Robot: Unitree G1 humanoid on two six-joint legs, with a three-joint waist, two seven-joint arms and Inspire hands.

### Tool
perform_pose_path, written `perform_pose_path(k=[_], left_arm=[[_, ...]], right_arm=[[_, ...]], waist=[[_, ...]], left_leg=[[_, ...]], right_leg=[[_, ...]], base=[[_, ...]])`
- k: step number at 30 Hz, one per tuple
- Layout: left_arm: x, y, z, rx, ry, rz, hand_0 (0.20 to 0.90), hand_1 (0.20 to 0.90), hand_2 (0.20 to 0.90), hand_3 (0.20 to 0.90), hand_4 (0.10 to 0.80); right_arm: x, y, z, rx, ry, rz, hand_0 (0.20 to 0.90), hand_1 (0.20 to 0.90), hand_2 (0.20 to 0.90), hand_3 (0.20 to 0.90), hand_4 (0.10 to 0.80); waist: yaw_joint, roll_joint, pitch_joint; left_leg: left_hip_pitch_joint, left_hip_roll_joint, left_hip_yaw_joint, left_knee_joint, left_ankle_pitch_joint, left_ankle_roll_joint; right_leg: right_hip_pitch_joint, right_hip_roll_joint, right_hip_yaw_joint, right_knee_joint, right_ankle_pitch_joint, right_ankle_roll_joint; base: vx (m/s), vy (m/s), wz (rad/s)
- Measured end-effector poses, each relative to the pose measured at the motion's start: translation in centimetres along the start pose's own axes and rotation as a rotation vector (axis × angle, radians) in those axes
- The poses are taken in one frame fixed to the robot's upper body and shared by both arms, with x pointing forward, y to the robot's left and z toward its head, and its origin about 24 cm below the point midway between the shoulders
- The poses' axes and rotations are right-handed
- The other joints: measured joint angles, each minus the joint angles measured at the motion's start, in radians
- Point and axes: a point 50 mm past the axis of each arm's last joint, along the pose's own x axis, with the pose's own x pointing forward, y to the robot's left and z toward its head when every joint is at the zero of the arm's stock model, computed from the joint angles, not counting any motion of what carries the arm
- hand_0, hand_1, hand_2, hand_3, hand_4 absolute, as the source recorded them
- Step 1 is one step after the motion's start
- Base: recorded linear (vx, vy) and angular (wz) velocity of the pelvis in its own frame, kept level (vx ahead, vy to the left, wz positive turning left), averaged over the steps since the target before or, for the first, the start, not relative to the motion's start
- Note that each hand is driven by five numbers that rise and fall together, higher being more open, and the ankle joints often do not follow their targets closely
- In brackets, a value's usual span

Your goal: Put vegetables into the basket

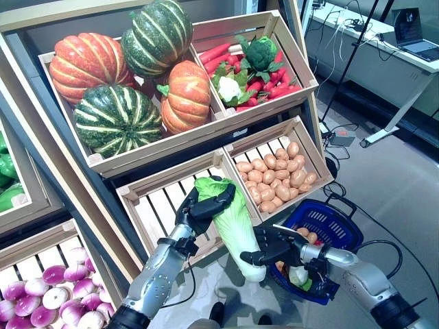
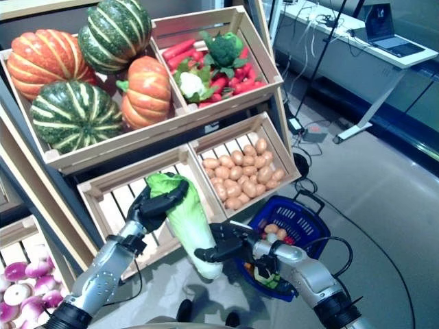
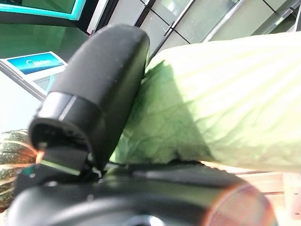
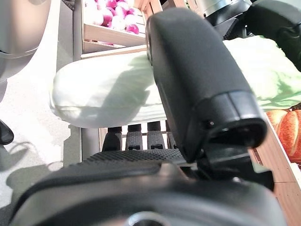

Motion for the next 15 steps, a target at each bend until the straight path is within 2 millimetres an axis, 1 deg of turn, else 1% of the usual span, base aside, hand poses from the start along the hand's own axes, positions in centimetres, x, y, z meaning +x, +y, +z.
perform_pose_path(k=[3,4,5,10,13,15], left_arm=[[0.0,0.0,0.0,0.002,0.001,0.000,0.300,0.300,0.300,0.300,0.400],[0.0,0.0,0.0,0.002,0.001,0.000,0.749,0.749,0.749,0.749,0.700],[0.0,0.0,0.0,0.003,0.000,0.000,0.900,0.900,0.900,0.900,0.800],[0.0,0.0,0.0,0.003,0.000,0.000,0.900,0.900,0.900,0.900,0.800],[0.0,-0.1,0.1,0.004,0.000,-0.008,0.900,0.900,0.900,0.900,0.800],[0.0,-0.2,0.1,0.005,-0.002,-0.029,0.900,0.900,0.900,0.900,0.800]], right_arm=[[0.0,0.0,0.0,0.001,0.000,0.000,0.300,0.300,0.300,0.300,0.400],[0.0,0.0,0.0,0.002,0.000,0.000,0.300,0.300,0.300,0.300,0.400],[0.0,0.0,0.0,0.003,0.000,0.001,0.300,0.300,0.300,0.300,0.400],[-0.1,-0.1,0.0,0.010,-0.005,-0.006,0.300,0.300,0.300,0.300,0.400],[-0.4,-0.5,0.1,0.019,-0.021,-0.034,0.300,0.300,0.300,0.300,0.400],[-1.0,-1.1,0.2,0.031,-0.042,-0.071,0.300,0.300,0.300,0.300,0.400]], waist=[[0.000,0.000,0.000],[0.000,0.000,0.000],[0.000,0.000,0.000],[-0.002,0.000,0.000],[-0.002,0.000,0.000],[-0.001,0.000,0.000]], left_leg=[[0.001,0.000,0.000,0.000,0.000,0.000],[0.001,0.000,0.000,0.000,0.000,0.000],[0.001,0.000,0.000,0.000,0.000,0.000],[0.001,0.000,0.000,0.000,0.000,0.000],[0.001,0.000,0.001,0.000,0.000,0.000],[0.000,0.000,0.001,0.000,-0.001,0.001]], right_leg=[[0.000,0.000,0.000,0.000,0.000,0.000],[0.000,0.000,0.000,0.000,0.000,0.000],[0.000,0.000,0.000,0.000,0.000,0.000],[0.000,0.000,0.001,0.000,0.000,0.000],[0.000,0.000,0.001,0.000,0.000,0.000],[0.000,0.000,0.001,0.000,0.000,0.000]], base=[[0.000,0.000,0.00],[0.000,0.000,0.00],[0.000,0.000,0.00],[0.000,0.000,0.00],[0.000,0.000,0.00],[0.000,0.000,0.00]])
